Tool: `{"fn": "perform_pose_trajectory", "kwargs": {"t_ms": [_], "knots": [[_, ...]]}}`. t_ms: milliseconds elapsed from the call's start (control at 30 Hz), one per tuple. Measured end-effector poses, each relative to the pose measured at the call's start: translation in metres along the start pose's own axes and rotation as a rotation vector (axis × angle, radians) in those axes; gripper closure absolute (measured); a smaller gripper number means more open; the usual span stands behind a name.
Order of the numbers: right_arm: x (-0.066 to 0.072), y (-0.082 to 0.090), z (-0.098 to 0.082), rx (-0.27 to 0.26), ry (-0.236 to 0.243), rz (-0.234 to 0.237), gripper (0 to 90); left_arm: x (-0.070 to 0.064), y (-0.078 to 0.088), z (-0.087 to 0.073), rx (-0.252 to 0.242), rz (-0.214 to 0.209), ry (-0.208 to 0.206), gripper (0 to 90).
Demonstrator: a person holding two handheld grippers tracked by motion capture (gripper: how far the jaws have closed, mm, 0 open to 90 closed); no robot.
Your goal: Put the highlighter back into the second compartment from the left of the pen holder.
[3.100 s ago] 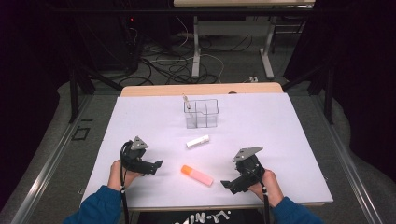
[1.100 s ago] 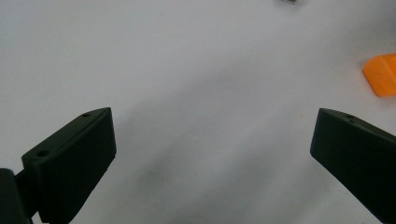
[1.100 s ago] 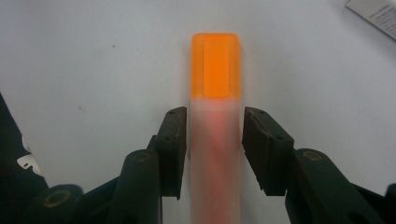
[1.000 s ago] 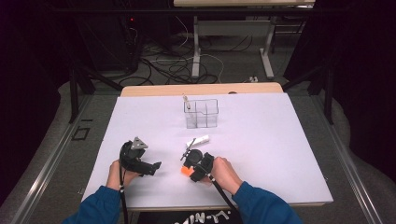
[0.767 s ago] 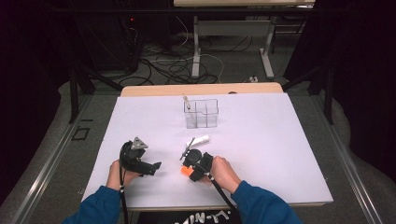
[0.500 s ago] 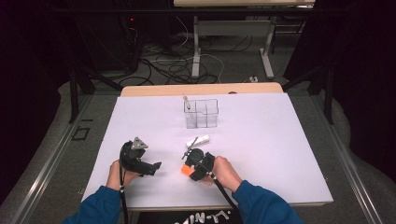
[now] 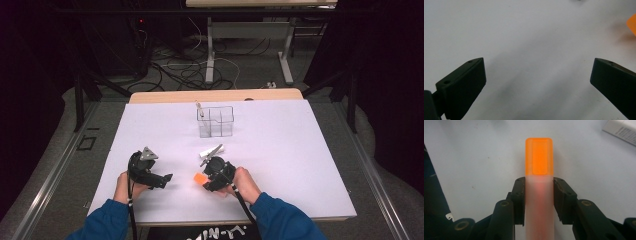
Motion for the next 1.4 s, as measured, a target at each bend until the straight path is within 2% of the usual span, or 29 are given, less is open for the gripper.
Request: {"fn": "perform_pose_trajectory", "kwargs": {"t_ms": [300, 467, 633, 1133, 1267, 1400], "knots": [[-0.004, 0.023, -0.002, -0.100, -0.020, -0.031, 64.9, 0.000, 0.000, 0.000, -0.003, -0.001, -0.002, 0.3], [-0.007, 0.029, -0.004, -0.133, -0.026, -0.041, 64.9, 0.000, 0.000, 0.000, -0.006, -0.005, -0.003, 0.3], [-0.010, 0.035, -0.006, -0.164, -0.056, -0.064, 64.9, -0.001, 0.000, 0.000, -0.008, -0.006, -0.004, 0.3], [-0.034, 0.054, -0.017, -0.277, -0.118, -0.150, 64.9, 0.000, 0.000, 0.000, -0.007, -0.004, -0.009, 0.3], [-0.041, 0.058, -0.020, -0.279, -0.130, -0.172, 64.9, 0.000, 0.000, 0.000, -0.010, -0.003, -0.010, 0.3], [-0.047, 0.061, -0.020, -0.315, -0.145, -0.192, 64.9, 0.000, 0.000, 0.000, -0.010, 0.001, -0.010, 0.3]]}}
Point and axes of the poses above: each handheld gripper's, and its own axes: y roughly backward along the jaws, z roughly out of its top, x roughly to its left, the point moved 6 cm from there along -y, roughly forward along the jaws, and after that the axes turned 5 degrees about -x, right-handed, at the moved point
